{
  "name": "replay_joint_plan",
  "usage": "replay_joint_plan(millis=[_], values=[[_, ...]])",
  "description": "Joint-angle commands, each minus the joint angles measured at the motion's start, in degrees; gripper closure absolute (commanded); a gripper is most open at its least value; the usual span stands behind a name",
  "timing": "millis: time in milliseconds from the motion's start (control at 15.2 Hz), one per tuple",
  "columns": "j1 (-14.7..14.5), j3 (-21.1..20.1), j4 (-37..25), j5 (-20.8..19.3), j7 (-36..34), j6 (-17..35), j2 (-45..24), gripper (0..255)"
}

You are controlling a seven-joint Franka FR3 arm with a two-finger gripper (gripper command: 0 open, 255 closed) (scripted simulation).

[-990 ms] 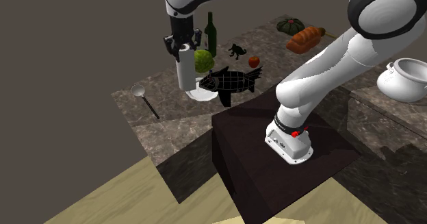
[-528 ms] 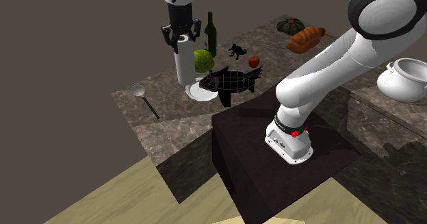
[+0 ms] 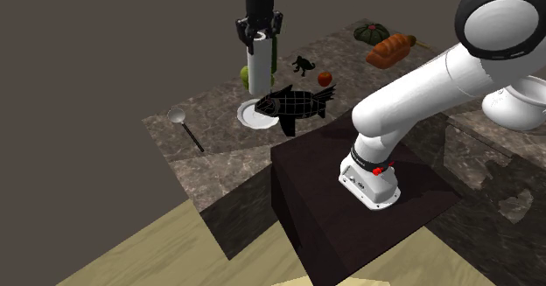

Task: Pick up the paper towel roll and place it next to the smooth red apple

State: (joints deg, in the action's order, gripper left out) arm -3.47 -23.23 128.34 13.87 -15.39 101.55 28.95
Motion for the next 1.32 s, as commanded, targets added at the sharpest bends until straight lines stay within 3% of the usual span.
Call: replay_joint_plan(millis=[0,660,1254], values=[[0.87,2.17,1.38,-0.8,2.97,0.46,0.45,255],[6.06,13.24,3.26,-6.11,16.92,-0.07,1.08,255],[11.09,22.31,-0.51,-10.95,28.83,0.29,-3.9,255]])
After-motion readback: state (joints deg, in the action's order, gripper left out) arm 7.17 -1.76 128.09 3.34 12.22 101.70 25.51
